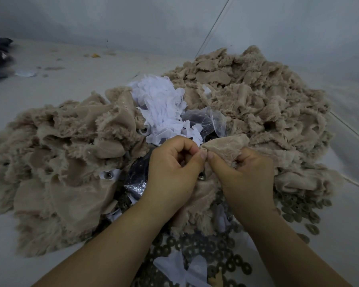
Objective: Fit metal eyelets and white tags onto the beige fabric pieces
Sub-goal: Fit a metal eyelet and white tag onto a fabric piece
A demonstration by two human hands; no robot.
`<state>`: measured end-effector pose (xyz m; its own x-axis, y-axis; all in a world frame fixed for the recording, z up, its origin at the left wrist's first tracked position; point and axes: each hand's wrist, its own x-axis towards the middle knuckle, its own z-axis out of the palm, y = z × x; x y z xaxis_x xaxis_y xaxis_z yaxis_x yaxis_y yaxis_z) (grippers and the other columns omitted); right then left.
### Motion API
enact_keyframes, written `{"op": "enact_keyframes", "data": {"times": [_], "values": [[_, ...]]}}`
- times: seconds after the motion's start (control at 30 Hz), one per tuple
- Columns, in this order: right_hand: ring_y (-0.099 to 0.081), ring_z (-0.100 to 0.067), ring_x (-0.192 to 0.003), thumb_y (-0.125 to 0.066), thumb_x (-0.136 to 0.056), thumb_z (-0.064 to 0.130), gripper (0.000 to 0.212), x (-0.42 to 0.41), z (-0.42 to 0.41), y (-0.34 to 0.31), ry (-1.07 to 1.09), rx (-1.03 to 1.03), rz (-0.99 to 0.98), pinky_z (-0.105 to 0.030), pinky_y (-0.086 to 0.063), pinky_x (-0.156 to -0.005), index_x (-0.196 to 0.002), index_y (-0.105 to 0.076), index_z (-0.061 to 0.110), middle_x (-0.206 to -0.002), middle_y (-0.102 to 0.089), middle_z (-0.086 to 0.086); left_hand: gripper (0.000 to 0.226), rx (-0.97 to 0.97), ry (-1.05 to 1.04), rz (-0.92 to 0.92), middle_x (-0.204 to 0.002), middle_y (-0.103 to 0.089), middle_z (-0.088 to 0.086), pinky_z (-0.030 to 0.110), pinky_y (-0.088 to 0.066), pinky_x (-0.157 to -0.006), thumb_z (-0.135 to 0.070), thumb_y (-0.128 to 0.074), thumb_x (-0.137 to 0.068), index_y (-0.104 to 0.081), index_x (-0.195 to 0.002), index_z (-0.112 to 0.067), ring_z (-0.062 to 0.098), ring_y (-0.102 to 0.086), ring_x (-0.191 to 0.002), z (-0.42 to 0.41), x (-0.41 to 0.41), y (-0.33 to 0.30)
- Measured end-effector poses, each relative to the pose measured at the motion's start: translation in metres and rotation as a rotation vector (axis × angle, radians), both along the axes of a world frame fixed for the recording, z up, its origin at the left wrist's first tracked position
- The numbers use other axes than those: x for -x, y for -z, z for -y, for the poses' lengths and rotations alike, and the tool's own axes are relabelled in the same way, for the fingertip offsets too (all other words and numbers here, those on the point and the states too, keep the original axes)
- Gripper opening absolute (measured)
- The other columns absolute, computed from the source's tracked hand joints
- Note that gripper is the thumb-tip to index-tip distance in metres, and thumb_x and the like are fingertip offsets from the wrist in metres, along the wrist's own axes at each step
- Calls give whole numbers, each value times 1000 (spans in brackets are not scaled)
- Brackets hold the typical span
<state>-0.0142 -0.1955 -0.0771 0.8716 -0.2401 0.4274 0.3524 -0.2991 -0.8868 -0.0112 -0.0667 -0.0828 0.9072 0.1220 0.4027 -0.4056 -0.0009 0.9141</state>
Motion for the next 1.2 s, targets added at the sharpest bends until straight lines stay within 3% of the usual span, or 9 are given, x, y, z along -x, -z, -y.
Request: {"op": "enact_keyframes", "data": {"times": [0.17,0.33,0.47,0.6,0.7,0.83,1.0,1.1,1.2], "values": [[-67,-45,-66,-82,-78,13,16,-1,0,3,-24,-175,-52,-54,-57,-53,-69,-72,4,-65,-71,-14,11,-17,-9,11,-71,-63,12,43,-52,-60,-16,-67,-81,-64,-74,-8,22,-57,-62,1,2,-2],[-62,-60,-82,-81,-69,22,30,-3,-2,8,-129,-429,-188,-72,-51,-65,-78,-69,-4,-82,-69,-33,12,-71,-74,44,-67,-64,11,48,-54,-58,-16,-64,-81,-61,-72,-8,31,-60,-62,3,3,-2],[-68,-54,-84,-80,-67,20,23,-5,-3,8,-153,-484,-228,-69,-55,-73,-79,-75,1,-83,-72,-28,14,-93,-98,40,-68,-63,14,54,-52,-58,-18,-64,-82,-61,-73,-8,37,-60,-63,5,5,-1],[-70,-49,-86,-78,-80,7,6,-5,-1,7,-199,-513,-238,-64,-57,-77,-81,-76,2,-85,-74,-25,13,39,-29,-32,-64,-63,13,40,-52,-58,-17,-66,-80,-61,-72,-8,22,-58,-58,4,2,-1],[-71,-46,-88,-73,-85,4,6,-6,0,7,-242,-556,-261,-58,-59,-80,-87,-74,-2,-89,-74,-24,11,115,41,-83,-63,-66,6,26,-52,-60,-16,-65,-80,-64,-72,-9,14,-61,-60,1,1,-2],[-71,-45,-90,-73,-84,7,12,-6,2,7,-264,-568,-271,-54,-59,-81,-92,-73,-3,-92,-74,-24,8,125,78,-83,-66,-67,10,27,-54,-62,-13,-67,-83,-66,-76,-10,17,-62,-63,0,2,-2],[-64,-55,-85,-80,-80,13,22,-4,1,6,-124,-384,-164,-66,-56,-70,-81,-70,-6,-82,-71,-28,10,93,68,-69,-70,-67,16,29,-52,-62,0,-72,-86,-66,-80,-5,18,-61,-64,1,4,-3],[-65,-43,-66,-82,-79,22,30,-3,1,6,-3,-70,5,-53,-53,-53,-72,-69,-5,-67,-68,-22,11,90,30,-83,-73,-65,22,33,-52,-61,1,-73,-85,-68,-78,-5,23,-59,-64,1,3,-3],[-60,-30,-53,-80,-79,27,32,0,1,3,73,147,99,-43,-47,-48,-68,-70,-1,-58,-66,-13,11,96,18,-103,-74,-65,24,34,-52,-61,2,-73,-83,-68,-76,-5,24,-59,-64,1,3,-4]]}}
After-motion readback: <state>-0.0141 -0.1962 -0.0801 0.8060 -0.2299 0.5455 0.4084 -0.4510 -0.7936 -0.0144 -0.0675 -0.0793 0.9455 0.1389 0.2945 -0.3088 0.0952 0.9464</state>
